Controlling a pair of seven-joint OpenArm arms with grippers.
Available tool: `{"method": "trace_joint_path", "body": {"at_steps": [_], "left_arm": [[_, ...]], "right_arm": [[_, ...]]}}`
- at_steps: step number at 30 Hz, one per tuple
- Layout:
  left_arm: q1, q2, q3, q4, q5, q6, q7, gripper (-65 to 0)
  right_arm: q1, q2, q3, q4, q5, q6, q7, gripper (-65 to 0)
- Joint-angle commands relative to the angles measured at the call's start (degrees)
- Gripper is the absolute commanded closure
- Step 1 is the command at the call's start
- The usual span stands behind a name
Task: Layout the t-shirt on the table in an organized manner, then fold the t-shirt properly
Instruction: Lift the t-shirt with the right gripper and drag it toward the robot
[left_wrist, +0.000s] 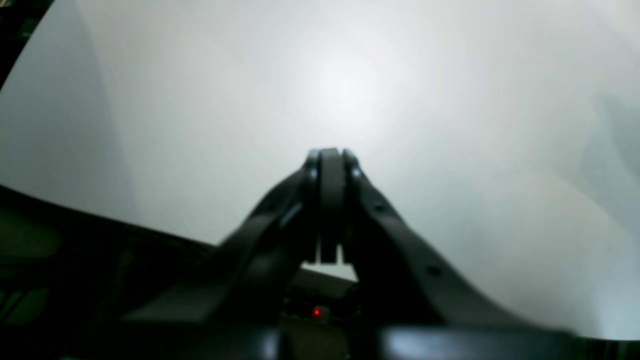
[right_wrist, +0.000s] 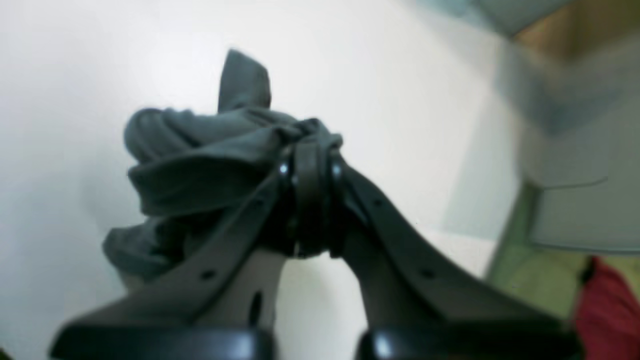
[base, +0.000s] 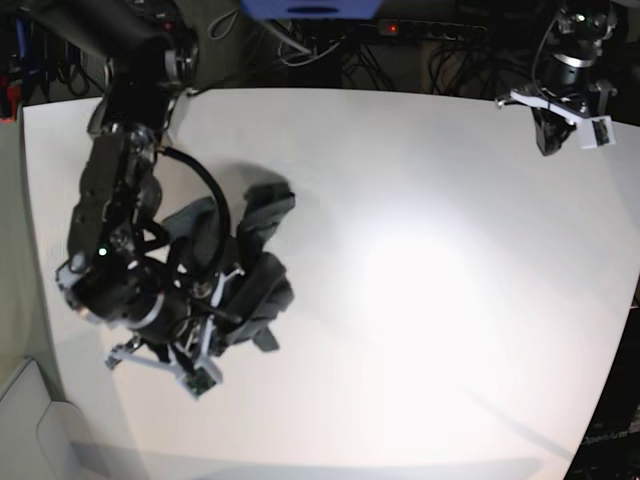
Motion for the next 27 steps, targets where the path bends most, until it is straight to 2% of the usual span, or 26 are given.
{"method": "trace_joint_path", "body": {"at_steps": [1,7,11,18,22,27], "left_arm": [[0.36,-0.53,-0.38,1.09,-0.19,0.03,-1.28,-0.2],[0.36,-0.53,-0.38,1.09,-0.19,0.03,-1.28,-0.2],[0.36,-0.44,-0.03,1.09,-0.19,0.03,-1.28,-0.2],[0.45,-0.44,-0.12,1.09,-0.19,0.03,-1.28,-0.2],[0.71,-0.44,-0.38,1.09,-0.19,0.03,-1.28,-0.2],[1.32,-0.44,-0.38,1.09,-0.19,0.03,-1.28,-0.2]], "right_arm": [[0.58,-0.32,0.17,0.86,0.17,0.14,2.03,0.0],[-3.99,-0.41,-2.64,1.04,0.17,0.14,3.26,0.0],[-3.64,-0.49,-3.00,1.04,0.17,0.14,2.99,0.0],[4.89,-0.49,-9.41,0.60,0.17,0.14,2.82,0.0],[11.66,-0.67,-12.67,0.60,0.17,0.14,-1.67,0.0],[15.09,-3.84,-13.19,0.60,0.17,0.14,-3.29,0.0]]}}
